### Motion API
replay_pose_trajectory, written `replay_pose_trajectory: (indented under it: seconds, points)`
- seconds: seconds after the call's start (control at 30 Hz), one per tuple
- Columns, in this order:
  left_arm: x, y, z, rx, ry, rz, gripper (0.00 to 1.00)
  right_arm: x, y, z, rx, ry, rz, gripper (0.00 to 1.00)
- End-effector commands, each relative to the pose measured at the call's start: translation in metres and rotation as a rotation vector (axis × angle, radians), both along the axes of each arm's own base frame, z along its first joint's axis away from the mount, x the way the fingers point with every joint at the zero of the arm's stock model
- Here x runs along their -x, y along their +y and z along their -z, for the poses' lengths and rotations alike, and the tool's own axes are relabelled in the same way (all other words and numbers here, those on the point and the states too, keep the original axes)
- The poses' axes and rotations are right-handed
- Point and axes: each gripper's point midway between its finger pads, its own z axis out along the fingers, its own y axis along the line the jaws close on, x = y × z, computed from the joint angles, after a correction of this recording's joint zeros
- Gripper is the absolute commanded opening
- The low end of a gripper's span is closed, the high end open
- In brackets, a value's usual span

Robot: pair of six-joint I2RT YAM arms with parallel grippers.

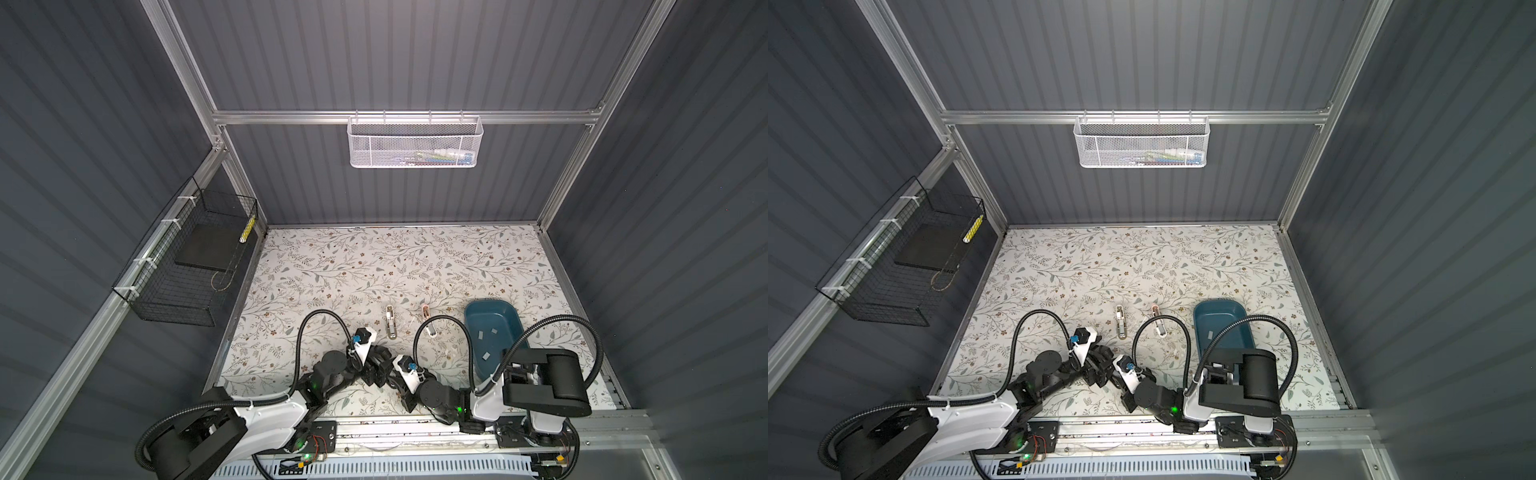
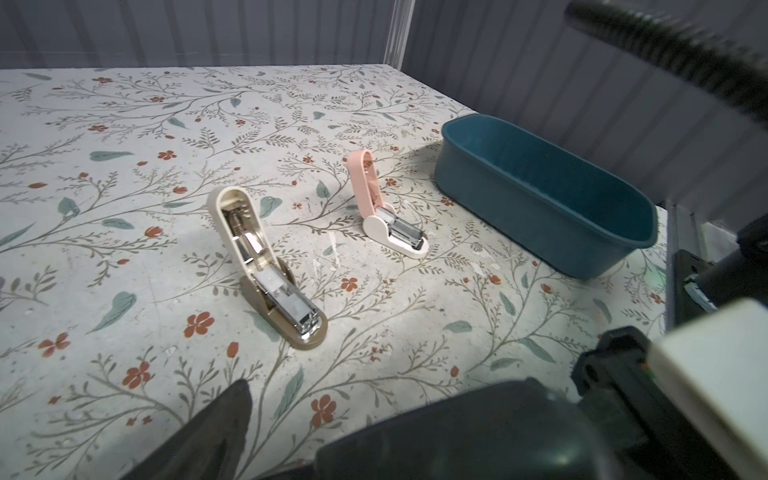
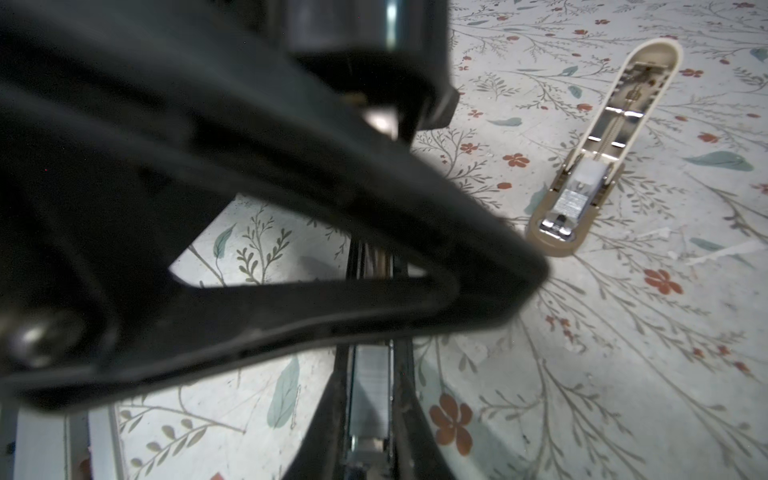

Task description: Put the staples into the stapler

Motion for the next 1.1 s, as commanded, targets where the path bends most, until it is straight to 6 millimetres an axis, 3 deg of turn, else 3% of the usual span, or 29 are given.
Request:
replay_pose_trajectory:
  seconds: [0.0, 0.17, 0.33, 0.53, 0.6, 0.73, 0.93, 1.07]
  points:
    - [0.010, 0.001, -0.003, 0.005, -0.037, 0.043, 1.00, 0.003, -0.003, 0.008, 0.023, 0.000, -0.004, 0.10]
    - [0.015, 0.001, -0.024, 0.048, -0.081, 0.067, 1.00, 0.002, -0.003, 0.008, 0.027, -0.003, -0.002, 0.11]
    - [-0.003, 0.023, -0.024, 0.038, -0.073, -0.101, 1.00, 0.002, -0.003, 0.007, 0.028, -0.005, -0.004, 0.12]
    - [-0.020, 0.050, -0.006, 0.002, -0.022, -0.290, 0.99, 0.007, -0.001, 0.000, 0.011, -0.001, -0.028, 0.31]
    - [-0.023, 0.053, -0.003, 0.001, -0.009, -0.318, 0.99, 0.007, -0.003, -0.005, 0.003, -0.005, -0.027, 0.43]
    - [-0.028, 0.054, 0.001, -0.008, 0.019, -0.352, 1.00, 0.009, -0.008, -0.018, -0.015, -0.020, -0.027, 0.50]
    - [-0.034, 0.047, 0.011, -0.048, 0.077, -0.365, 0.99, 0.013, -0.015, -0.047, -0.033, -0.051, -0.019, 0.50]
    - [-0.036, 0.045, 0.024, -0.067, 0.123, -0.374, 0.99, 0.007, -0.016, -0.060, -0.020, -0.063, 0.013, 0.37]
